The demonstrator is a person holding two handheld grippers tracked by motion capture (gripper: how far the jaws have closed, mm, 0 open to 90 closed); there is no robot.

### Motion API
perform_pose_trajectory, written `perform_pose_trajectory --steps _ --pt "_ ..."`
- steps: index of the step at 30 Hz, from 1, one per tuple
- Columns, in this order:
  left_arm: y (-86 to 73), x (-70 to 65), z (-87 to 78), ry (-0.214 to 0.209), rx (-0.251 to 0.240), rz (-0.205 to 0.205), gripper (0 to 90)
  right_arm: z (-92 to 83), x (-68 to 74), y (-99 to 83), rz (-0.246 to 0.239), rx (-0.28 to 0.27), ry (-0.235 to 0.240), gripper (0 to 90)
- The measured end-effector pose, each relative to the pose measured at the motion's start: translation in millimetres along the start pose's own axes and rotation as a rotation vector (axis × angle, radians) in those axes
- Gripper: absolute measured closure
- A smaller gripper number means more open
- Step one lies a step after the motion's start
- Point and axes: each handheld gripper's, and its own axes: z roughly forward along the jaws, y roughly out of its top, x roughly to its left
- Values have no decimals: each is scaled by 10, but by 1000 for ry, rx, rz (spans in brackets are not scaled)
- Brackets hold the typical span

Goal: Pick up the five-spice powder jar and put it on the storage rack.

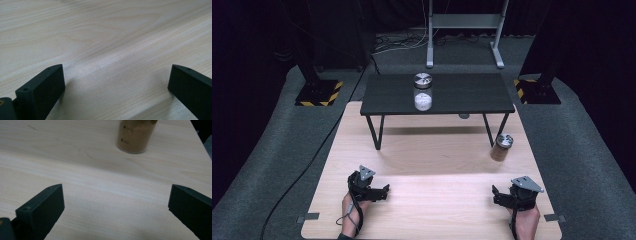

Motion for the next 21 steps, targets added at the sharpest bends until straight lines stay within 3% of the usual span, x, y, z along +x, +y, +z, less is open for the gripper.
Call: perform_pose_trajectory --steps 4,13,21 --pt "-1 -4 -1 1 0 1 5 21 -12 111 -17 -17 -5 0" --pt "-1 -6 -2 0 0 2 5 132 -100 277 12 -38 0 0" --pt "2 -8 -4 1 2 6 5 300 -104 430 3 -50 -20 0"
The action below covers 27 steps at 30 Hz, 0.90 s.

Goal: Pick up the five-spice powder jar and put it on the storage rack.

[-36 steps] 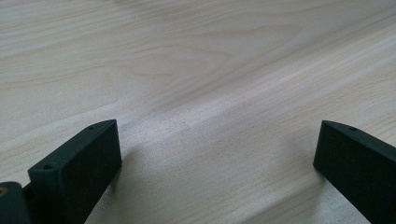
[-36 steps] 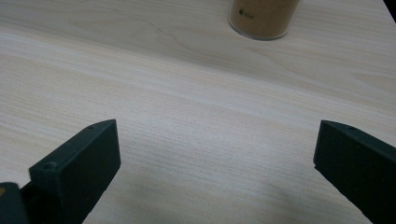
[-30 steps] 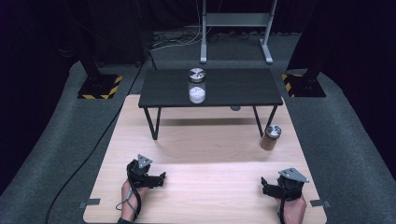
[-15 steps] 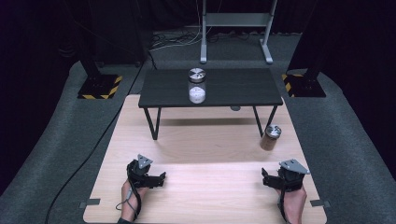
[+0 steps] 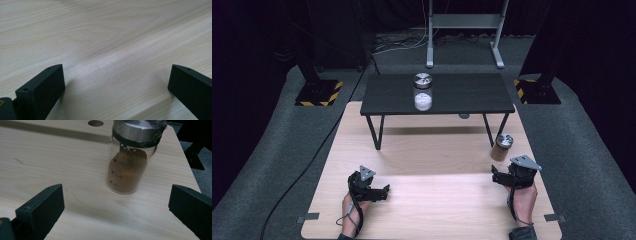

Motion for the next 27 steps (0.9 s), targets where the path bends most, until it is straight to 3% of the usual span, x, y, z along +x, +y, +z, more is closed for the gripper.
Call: perform_pose_trajectory --steps 27 --pt "-3 -15 -3 6 -1 -4 5 613 -155 195 47 -71 -1 0"
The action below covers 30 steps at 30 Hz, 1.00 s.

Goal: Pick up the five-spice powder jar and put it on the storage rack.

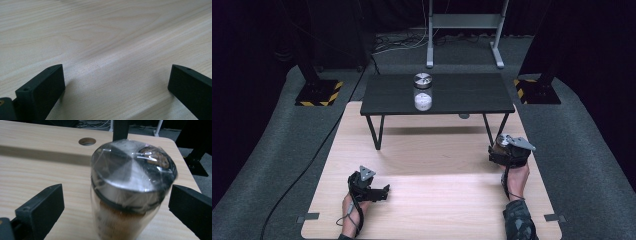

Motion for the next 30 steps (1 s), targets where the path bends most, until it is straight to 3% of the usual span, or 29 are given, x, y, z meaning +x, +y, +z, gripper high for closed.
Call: perform_pose_trajectory --steps 12,13,14,15,30 --pt "1 4 1 -1 0 -2 5 118 -95 -17 36 -14 43 0" --pt "-1 8 0 -3 -1 -2 7 107 -88 -37 54 -22 40 124" --pt "-1 8 0 -3 -1 -2 11 107 -88 -37 54 -22 40 124" --pt "-2 9 0 -4 -1 -2 11 82 -40 -74 70 -39 10 285" --pt "-2 5 -2 -2 0 -5 11 16 -66 -106 98 -52 18 297"
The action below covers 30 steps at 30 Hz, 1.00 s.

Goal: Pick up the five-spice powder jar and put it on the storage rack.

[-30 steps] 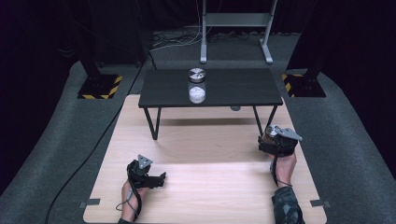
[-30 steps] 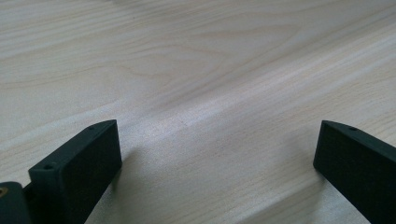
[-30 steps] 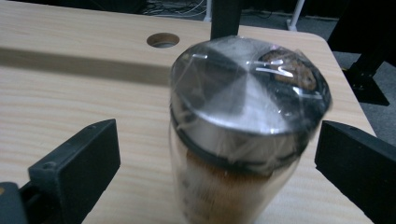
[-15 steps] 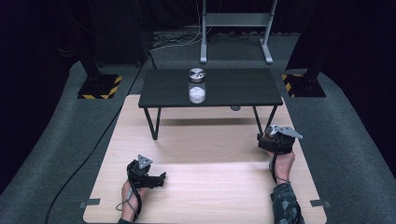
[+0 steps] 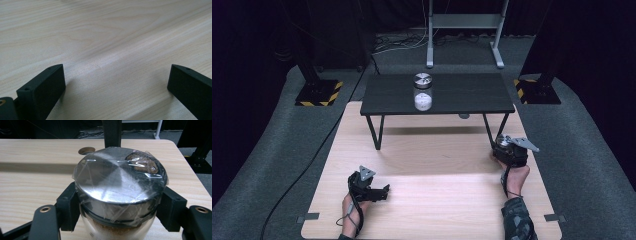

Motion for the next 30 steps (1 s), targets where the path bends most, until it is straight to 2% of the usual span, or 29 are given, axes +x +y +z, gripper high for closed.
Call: perform_pose_trajectory --steps 11,30 --pt "0 -1 0 0 0 0 11 -64 18 32 -14 0 19 297" --pt "-2 -3 -1 0 -2 1 13 -197 61 149 -69 -6 42 297"
